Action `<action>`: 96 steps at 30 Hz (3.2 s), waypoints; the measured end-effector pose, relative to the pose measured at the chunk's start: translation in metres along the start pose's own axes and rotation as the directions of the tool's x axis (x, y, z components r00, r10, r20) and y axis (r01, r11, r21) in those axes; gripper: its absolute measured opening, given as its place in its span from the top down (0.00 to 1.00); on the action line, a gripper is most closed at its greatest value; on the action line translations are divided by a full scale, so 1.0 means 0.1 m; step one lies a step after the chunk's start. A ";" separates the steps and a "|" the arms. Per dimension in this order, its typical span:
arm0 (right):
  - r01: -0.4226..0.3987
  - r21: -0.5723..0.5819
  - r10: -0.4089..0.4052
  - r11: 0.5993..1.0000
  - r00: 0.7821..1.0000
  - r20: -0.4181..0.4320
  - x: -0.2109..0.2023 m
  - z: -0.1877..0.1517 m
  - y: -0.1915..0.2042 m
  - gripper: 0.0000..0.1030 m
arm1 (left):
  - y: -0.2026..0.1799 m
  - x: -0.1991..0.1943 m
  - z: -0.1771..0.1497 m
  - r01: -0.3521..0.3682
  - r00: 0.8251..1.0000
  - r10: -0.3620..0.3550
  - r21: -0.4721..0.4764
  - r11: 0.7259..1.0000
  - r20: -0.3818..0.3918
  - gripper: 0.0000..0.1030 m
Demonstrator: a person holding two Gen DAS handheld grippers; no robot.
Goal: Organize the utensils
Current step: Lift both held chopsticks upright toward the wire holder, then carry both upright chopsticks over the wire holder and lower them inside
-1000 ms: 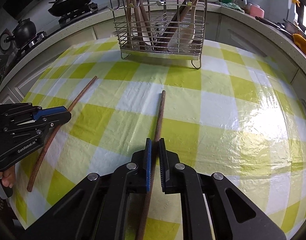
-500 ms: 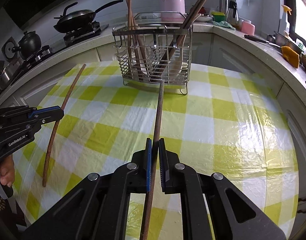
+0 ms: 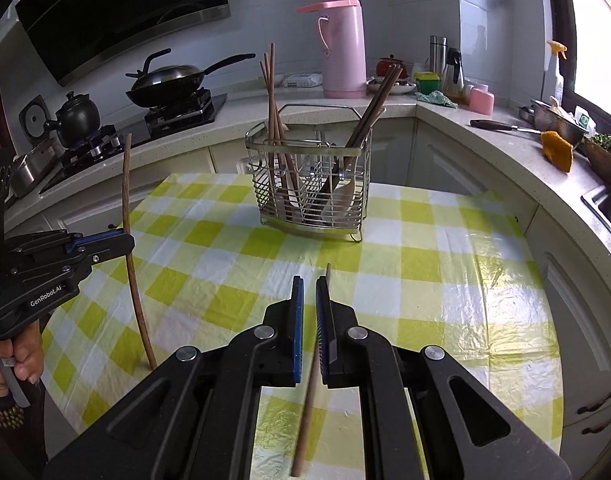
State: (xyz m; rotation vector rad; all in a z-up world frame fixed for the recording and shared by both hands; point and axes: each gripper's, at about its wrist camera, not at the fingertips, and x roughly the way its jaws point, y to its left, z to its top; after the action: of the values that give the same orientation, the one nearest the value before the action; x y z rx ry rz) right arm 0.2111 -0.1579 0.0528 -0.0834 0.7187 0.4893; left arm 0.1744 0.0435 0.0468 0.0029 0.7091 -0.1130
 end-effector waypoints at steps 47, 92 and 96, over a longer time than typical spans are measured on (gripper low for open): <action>0.014 -0.009 -0.016 1.000 0.973 -0.230 1.14 -0.28 0.44 0.93 | 0.48 -0.18 -0.09 0.005 0.999 -0.003 -0.063 0.998 0.036 0.94; -0.033 -0.001 0.033 0.999 0.992 0.123 0.04 2.03 -0.27 0.93 | 0.08 -0.05 2.11 0.107 0.988 -0.110 0.039 0.994 0.111 0.94; -0.038 0.007 0.036 0.999 0.989 0.146 0.14 2.24 -0.31 0.93 | 0.07 0.01 2.33 0.101 0.987 -0.105 0.042 0.994 0.121 0.94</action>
State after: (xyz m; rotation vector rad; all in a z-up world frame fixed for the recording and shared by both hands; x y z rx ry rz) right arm 0.3716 -0.1267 0.2098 -0.0250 0.5797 0.5220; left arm 0.3273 0.0412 0.2232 -0.0070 0.5835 -0.2232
